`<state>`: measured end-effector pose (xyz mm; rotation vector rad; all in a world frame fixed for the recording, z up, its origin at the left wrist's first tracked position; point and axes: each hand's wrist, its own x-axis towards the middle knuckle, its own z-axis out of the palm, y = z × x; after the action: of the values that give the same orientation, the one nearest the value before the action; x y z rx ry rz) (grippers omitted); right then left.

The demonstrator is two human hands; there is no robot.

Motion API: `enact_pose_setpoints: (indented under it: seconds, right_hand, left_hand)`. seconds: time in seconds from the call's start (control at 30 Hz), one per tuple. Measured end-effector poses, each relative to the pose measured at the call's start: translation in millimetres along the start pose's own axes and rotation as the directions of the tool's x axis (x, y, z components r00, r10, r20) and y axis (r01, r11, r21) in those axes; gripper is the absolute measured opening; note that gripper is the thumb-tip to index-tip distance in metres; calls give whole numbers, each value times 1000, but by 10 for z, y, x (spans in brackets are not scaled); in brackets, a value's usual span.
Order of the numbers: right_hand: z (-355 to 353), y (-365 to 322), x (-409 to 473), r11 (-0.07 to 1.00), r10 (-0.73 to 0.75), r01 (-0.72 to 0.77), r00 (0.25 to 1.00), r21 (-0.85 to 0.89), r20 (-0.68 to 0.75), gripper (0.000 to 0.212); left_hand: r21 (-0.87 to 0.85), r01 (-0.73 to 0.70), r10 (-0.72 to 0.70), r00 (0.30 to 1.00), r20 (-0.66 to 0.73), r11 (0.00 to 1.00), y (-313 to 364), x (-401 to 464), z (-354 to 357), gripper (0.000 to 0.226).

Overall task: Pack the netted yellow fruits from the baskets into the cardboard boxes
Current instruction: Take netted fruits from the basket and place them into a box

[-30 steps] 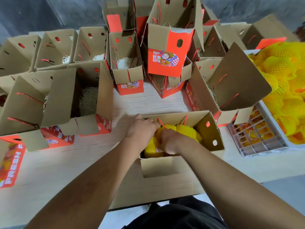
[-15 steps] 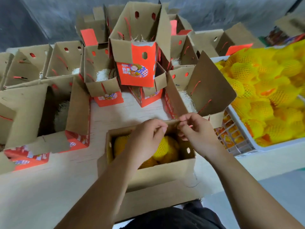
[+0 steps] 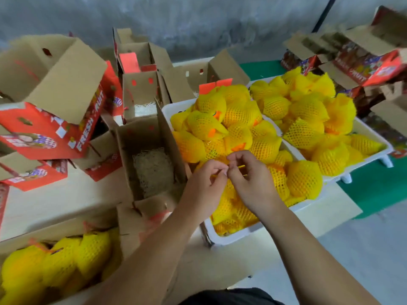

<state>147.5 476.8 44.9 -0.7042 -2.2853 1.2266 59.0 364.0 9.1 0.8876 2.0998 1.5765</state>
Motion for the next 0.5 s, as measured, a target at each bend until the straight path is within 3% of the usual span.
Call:
enact_pose_setpoints:
  seconds: [0.1,0.17,0.23,0.3,0.4,0.5]
  right_hand:
    - [-248,235,277,990,-98,96,995,-105,-18,17]
    - [-336,341,538,952,-158,153,988,-264,3,34]
    - [-331,384,782,858,-61,106,993,-503,105,58]
    - [-231,387,921,752,55,28,993,-658,106,73]
    - [-78,397,993,738,69,-19,996,-674,47,78]
    - [-115,464,1053,792,107,-48,992,-609,61,68]
  left_hand:
    - [122,16,-6,997,-80,992,-58,94,209,10]
    - [241,24,16,987,-162,970,-130,32,279,12]
    - [328,-21,82,982,-173,944,-176,-57,343,16]
    - [375,-46,114,980,-162,926,-165,-93,373,17]
    - [405,-10,93,978,-185,914,-148,-78,369,15]
    - [414,-4,93,976,-195,910,-129,-80,379,13]
